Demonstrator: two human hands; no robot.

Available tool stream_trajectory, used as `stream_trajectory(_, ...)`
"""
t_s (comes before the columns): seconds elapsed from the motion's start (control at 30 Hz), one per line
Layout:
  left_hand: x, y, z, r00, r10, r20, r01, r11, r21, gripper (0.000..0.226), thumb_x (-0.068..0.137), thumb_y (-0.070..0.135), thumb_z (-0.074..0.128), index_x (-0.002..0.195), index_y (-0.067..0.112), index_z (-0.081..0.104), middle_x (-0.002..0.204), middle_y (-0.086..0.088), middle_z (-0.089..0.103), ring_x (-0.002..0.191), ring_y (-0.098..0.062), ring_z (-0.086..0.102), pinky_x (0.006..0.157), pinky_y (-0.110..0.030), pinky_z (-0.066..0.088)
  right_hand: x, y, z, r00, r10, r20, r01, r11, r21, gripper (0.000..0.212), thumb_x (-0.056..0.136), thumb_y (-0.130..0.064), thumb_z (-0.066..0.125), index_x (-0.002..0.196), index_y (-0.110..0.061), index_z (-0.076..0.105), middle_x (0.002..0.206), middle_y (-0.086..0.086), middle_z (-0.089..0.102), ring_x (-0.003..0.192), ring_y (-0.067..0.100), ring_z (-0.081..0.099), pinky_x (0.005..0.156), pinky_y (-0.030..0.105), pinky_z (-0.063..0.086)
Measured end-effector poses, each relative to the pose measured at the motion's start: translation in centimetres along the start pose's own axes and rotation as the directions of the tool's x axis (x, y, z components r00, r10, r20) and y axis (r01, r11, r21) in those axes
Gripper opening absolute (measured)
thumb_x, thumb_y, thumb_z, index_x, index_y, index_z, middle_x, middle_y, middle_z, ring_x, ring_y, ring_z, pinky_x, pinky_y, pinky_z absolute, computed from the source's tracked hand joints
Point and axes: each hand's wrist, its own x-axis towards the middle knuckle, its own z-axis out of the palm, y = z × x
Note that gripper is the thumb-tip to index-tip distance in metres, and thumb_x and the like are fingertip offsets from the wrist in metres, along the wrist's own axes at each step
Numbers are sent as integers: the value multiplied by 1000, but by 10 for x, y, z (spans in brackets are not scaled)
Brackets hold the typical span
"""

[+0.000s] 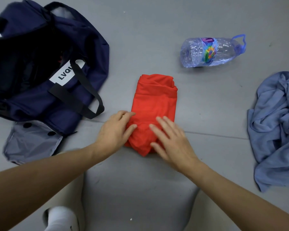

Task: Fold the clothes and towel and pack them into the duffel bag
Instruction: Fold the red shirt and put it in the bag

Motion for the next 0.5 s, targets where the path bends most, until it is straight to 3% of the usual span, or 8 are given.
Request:
stream_trajectory(0.07,-7,-2,0,935,356,-8,-349,920,176,38,98,32,51,134,20,57,127,-4,59,112,-27,57,93,-45,49,-8,0,14,983,-84,162,105,986,-127,67,98,-55,41,155,-20,36,165,8,24,153,28,18,122,50,22)
stream_trajectory(0.13,-19,-3,6,846,512,150,-533,812,237,46,98,35,51,142,21,51,137,-4,54,125,-27,50,104,-43,42,-13,8,22,964,-19,267,63,985,-159,77,95,-63,36,157,-18,29,166,7,20,154,26,12,120,53,25)
stream_trajectory(0.2,-27,-7,15,815,484,318,-567,780,267,64,98,50,46,155,21,34,154,-5,42,143,-27,36,117,-44,31,-13,19,23,933,1,359,62,985,-164,85,92,-68,35,159,-18,20,167,4,13,155,23,4,121,53,21)
stream_trajectory(0.3,-26,-16,19,812,387,437,-547,766,339,87,92,59,53,160,21,15,164,-7,26,153,-26,19,121,-48,26,-7,29,19,902,-17,431,102,980,-174,93,89,-72,40,161,-21,9,168,3,5,155,21,-3,124,52,13)
stream_trajectory(0.4,-21,-19,18,812,419,407,-563,747,354,93,82,46,74,156,18,26,159,-8,36,148,-28,33,115,-50,37,-4,29,18,927,-71,367,153,968,-199,92,88,-64,54,160,-18,18,167,7,12,155,25,6,123,51,17)
stream_trajectory(0.5,-18,-19,22,816,457,355,-571,736,365,88,82,36,77,154,19,30,155,-8,43,144,-29,39,113,-50,40,-11,36,20,945,-140,294,204,959,-198,87,87,-57,64,157,-18,29,164,8,25,153,26,19,123,46,21)
